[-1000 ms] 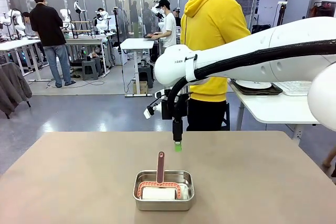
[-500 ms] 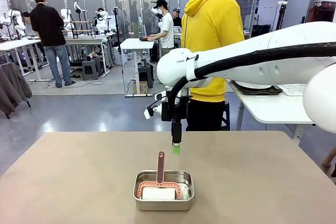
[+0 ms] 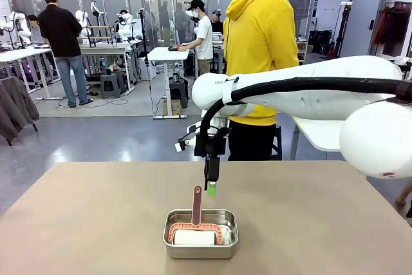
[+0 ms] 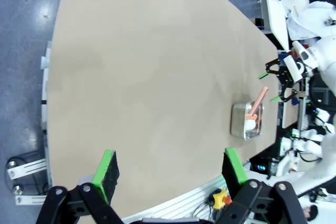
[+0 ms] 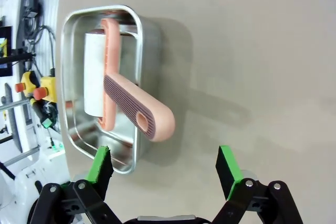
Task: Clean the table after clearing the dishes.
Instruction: When the right (or left) Handle tray is removed, use the right hand (or left hand) to clean the right (or left) side of the table with the Lint Roller.
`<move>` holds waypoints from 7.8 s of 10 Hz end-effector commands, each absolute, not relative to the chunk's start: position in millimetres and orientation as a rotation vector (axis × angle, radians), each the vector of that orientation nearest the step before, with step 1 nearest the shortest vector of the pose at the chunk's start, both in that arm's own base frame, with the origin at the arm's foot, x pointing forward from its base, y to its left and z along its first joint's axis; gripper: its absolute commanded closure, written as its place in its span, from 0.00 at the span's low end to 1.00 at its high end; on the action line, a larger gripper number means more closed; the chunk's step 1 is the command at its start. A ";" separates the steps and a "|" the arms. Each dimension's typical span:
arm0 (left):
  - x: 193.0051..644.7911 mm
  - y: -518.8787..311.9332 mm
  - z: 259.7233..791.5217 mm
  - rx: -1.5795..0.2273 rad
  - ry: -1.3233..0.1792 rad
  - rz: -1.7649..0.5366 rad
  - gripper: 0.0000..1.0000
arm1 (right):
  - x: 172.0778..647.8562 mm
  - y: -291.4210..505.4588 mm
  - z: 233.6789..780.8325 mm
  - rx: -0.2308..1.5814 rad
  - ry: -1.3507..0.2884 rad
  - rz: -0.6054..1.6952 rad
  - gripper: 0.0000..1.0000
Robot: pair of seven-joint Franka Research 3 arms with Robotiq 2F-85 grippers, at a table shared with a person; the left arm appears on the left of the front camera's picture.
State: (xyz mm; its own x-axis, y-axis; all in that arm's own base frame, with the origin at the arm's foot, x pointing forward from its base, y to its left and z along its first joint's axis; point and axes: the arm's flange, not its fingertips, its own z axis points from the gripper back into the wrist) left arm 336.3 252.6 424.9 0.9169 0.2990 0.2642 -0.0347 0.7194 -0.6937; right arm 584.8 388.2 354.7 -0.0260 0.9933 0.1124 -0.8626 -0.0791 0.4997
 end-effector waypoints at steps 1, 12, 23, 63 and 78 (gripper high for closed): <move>334.2 252.9 427.5 -0.757 -0.379 0.188 0.00 | 595.3 402.3 360.5 0.572 0.401 1.557 0.00; 334.2 252.9 427.5 -0.757 -0.379 0.188 0.00 | 610.8 433.5 347.1 0.704 0.594 1.478 0.00; 334.2 252.9 427.5 -0.757 -0.379 0.188 0.00 | 614.7 440.2 347.1 0.736 0.548 1.466 0.45; 334.2 252.9 427.5 -0.757 -0.379 0.188 0.00 | 368.2 192.8 490.7 0.131 0.405 0.157 0.90; 334.2 252.9 427.5 -0.757 -0.379 0.188 0.00 | 406.1 193.7 488.0 0.116 0.274 0.108 0.90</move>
